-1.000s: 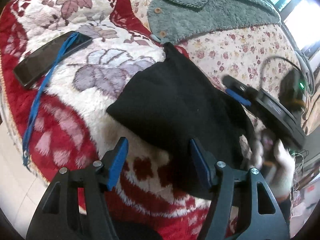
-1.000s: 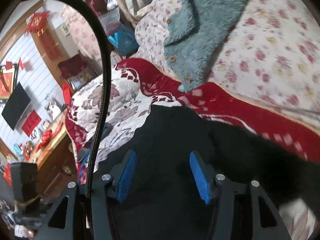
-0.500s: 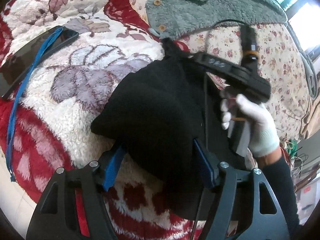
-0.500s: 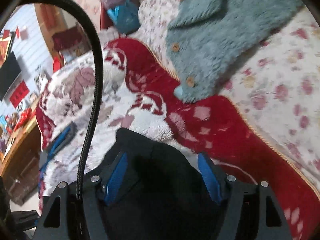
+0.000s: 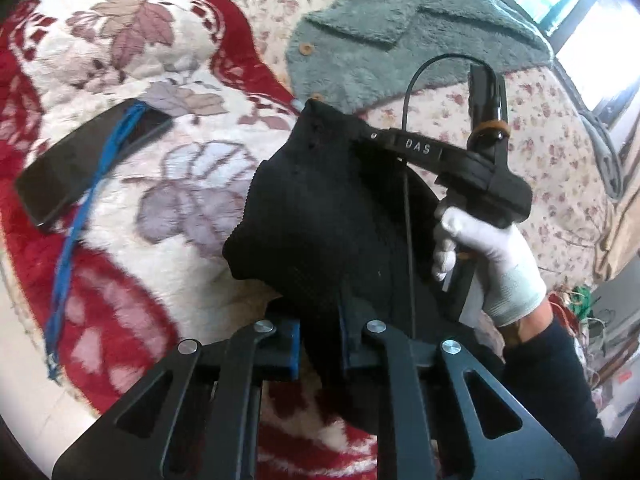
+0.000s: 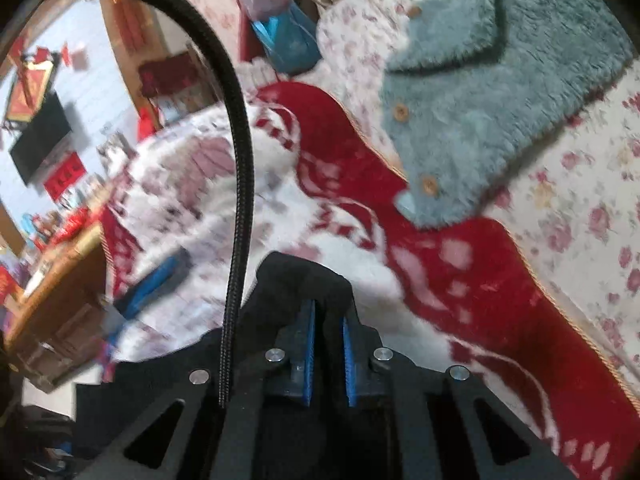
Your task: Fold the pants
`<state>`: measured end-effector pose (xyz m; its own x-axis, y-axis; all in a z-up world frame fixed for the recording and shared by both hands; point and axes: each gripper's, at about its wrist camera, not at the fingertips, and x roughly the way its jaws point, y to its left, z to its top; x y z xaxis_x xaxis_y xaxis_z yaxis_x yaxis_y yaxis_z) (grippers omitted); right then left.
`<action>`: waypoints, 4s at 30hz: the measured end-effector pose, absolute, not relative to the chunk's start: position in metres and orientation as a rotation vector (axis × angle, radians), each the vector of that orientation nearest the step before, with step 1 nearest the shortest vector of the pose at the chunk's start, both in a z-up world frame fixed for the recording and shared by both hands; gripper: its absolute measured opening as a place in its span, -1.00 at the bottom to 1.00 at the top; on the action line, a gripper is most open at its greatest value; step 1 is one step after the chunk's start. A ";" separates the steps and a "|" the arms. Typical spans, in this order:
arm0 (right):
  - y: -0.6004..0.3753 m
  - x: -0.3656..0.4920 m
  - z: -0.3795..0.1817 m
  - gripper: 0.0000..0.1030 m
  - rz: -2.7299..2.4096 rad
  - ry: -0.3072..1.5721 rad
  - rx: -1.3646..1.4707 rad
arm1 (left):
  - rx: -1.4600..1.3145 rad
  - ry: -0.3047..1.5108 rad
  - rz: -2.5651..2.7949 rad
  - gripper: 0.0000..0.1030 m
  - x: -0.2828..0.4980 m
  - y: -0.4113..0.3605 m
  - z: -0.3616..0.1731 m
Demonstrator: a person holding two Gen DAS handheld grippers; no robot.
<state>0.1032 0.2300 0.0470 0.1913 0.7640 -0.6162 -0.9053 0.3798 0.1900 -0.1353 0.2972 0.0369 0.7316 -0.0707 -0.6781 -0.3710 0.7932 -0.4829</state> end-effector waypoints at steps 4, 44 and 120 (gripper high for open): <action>0.256 0.103 0.020 -0.68 1.130 0.782 -0.286 | -0.713 0.846 0.220 -0.57 -0.127 0.307 0.014; -0.308 0.097 -0.043 0.17 0.488 0.893 0.895 | -0.721 0.976 -0.087 0.26 0.024 0.173 0.036; -0.365 -0.096 -0.030 -0.55 0.359 0.730 0.811 | -0.435 0.885 -0.036 -0.91 -0.115 0.137 0.024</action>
<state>-0.0960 -0.3652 -0.0297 0.7038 0.5499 -0.4498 -0.0199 0.6481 0.7613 -0.1151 0.1370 0.0238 0.6389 -0.2083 -0.7406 -0.1466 0.9121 -0.3830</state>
